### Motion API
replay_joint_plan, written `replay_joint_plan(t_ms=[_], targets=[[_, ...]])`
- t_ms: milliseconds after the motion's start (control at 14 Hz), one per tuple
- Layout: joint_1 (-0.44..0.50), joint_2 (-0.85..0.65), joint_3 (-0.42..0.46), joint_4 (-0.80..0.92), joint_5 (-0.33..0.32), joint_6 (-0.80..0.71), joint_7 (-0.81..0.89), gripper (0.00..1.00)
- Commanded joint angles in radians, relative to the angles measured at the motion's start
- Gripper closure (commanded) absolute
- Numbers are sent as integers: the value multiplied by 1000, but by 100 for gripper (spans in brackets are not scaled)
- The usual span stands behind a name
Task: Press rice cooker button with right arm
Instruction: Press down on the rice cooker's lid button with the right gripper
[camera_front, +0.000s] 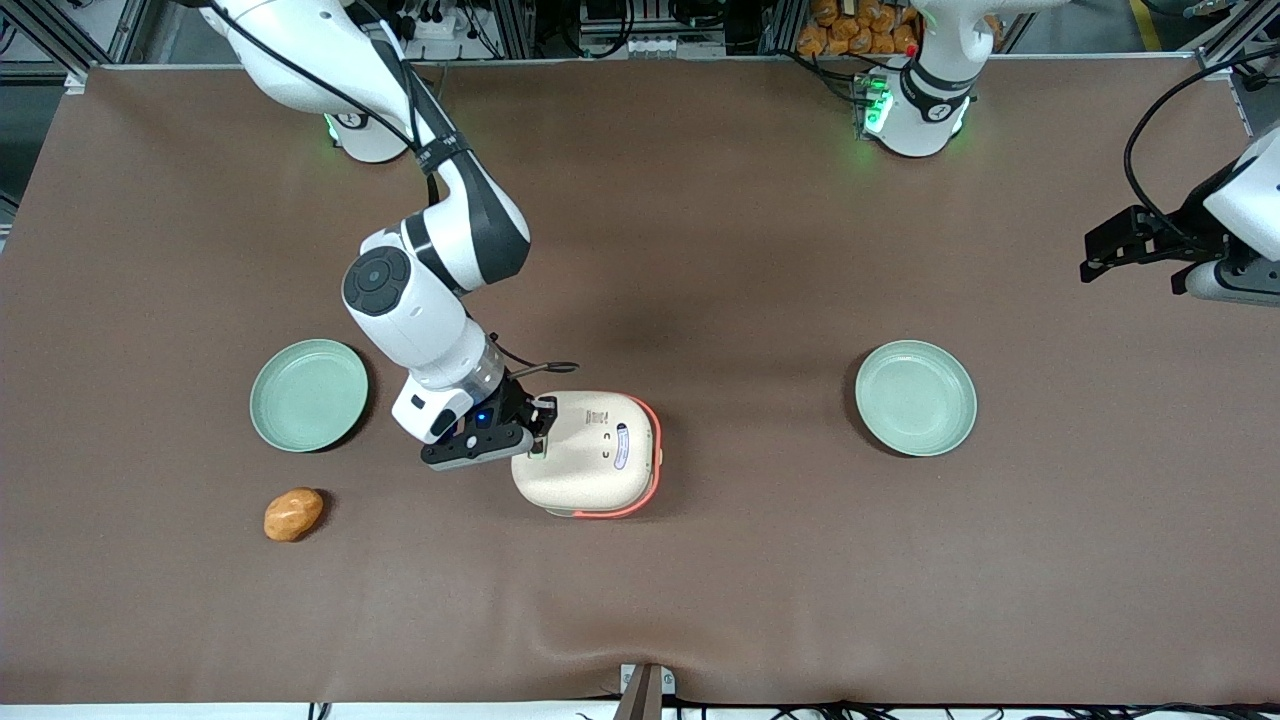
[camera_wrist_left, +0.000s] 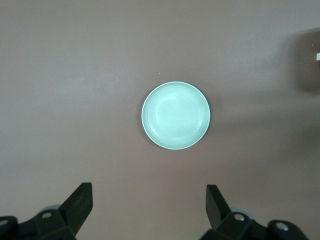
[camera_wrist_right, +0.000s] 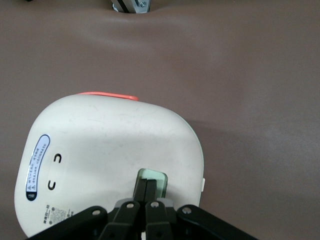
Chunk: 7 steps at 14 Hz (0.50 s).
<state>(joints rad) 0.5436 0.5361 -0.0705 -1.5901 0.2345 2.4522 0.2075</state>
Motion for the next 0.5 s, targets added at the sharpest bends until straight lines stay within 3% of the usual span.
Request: replay_joint_plan(t_ms=[0, 143, 429], targets=[[15, 6, -22, 36, 15, -5, 3, 94], [15, -36, -22, 42, 22, -56, 4, 78], [3, -108, -22, 90, 20, -257, 44, 5]])
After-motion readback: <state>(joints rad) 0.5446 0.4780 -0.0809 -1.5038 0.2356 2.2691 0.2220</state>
